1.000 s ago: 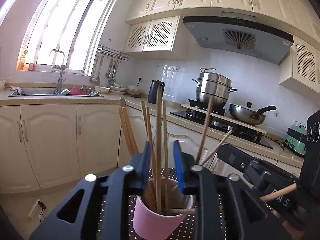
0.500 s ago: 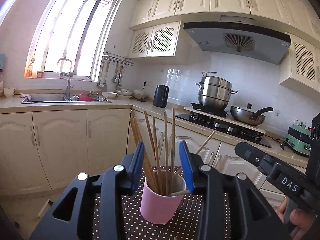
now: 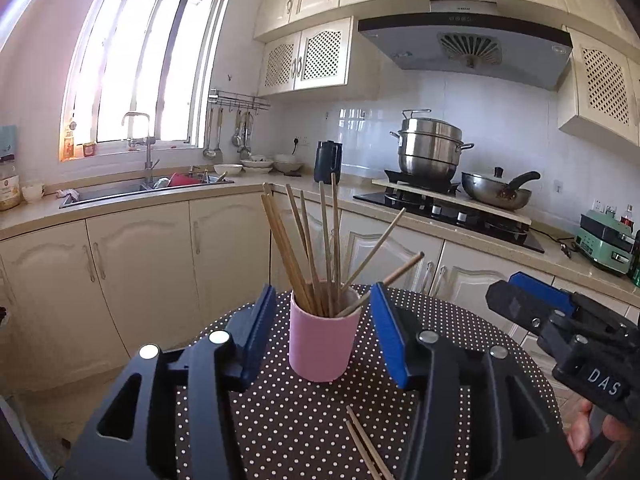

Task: Organize utensils
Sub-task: 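Move both open tools back down to the last two chopsticks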

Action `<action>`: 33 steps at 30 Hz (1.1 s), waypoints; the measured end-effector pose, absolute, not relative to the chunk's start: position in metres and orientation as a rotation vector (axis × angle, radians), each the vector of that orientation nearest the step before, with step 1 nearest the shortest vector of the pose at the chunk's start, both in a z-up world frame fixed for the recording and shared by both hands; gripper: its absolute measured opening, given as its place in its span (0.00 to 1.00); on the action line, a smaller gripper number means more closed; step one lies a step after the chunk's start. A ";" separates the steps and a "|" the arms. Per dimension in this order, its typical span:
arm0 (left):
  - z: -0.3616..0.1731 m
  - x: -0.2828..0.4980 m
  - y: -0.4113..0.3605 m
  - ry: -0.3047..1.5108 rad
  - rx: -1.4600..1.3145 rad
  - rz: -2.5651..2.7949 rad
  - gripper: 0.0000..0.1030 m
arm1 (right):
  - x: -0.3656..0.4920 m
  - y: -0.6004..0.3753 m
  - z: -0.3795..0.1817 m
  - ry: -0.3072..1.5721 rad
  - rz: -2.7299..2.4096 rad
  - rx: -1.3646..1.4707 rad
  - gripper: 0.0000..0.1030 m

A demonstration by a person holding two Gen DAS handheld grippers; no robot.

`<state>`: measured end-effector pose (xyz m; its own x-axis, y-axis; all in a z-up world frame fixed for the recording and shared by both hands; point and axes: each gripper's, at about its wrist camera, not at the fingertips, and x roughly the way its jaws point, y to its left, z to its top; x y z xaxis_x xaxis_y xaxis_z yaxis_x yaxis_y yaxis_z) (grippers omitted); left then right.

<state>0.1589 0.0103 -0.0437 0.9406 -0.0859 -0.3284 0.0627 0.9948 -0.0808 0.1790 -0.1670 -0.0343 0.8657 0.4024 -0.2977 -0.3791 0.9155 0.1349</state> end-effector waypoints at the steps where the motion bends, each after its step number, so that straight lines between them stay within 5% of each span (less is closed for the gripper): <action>1: -0.046 0.157 0.010 0.348 -0.063 -0.073 0.52 | 0.177 -0.167 -0.037 0.342 0.406 0.064 0.44; 18: -0.115 0.152 0.016 0.697 -0.059 -0.093 0.58 | 0.192 -0.129 -0.133 0.846 0.431 -0.100 0.44; 33: -0.152 0.158 0.026 0.815 -0.086 -0.034 0.58 | 0.193 -0.112 -0.174 0.950 0.401 -0.197 0.44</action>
<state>0.1583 0.0263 -0.1517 0.6852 -0.0639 -0.7255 -0.0028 0.9959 -0.0903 0.1933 -0.1116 -0.1737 0.5153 0.2457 -0.8210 -0.4164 0.9091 0.0108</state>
